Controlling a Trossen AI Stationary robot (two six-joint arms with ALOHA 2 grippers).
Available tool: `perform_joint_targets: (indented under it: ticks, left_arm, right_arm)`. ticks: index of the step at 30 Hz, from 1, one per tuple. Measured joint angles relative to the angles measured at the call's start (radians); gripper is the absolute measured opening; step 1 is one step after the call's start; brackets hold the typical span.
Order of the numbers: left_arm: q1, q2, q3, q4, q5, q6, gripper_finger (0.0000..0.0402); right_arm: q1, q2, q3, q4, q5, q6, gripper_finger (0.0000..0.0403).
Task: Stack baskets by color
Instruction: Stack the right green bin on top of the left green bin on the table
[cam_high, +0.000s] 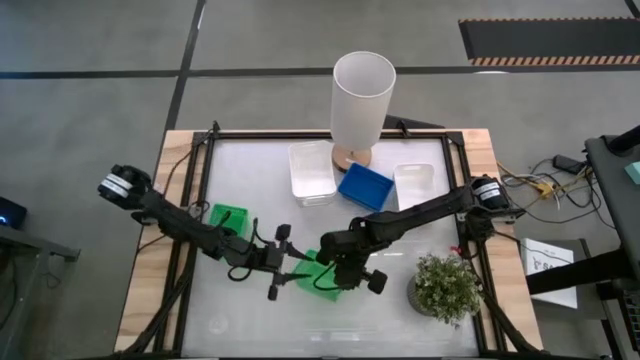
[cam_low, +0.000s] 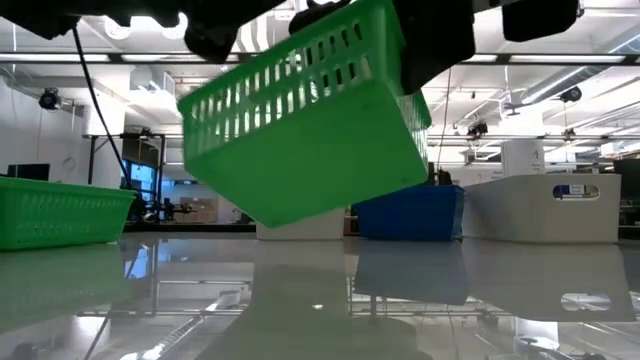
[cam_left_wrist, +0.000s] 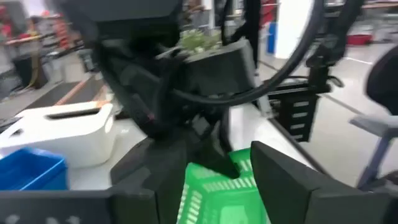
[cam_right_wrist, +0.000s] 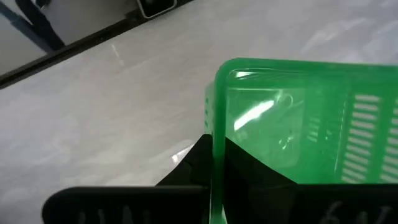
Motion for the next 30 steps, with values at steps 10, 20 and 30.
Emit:
perform_joint_targets:
  ticks: [10, 20, 30]
  left_arm:
    - [0.014, 0.064, 0.022, 0.018, 0.056, 0.045, 0.0173]
    - [0.014, 0.129, 0.015, -0.047, 0.148, -0.043, 0.0173]
    - [0.015, 0.155, 0.015, -0.065, 0.179, -0.063, 0.0088]
  right_arm:
    - [-0.001, 0.0, -0.001, 0.003, 0.0, -0.056, 0.0008]
    - [-0.003, 0.0, -0.002, 0.003, 0.0, -0.068, 0.0008]
    - [-0.003, 0.0, -0.002, 0.003, 0.007, -0.067, 0.0008]
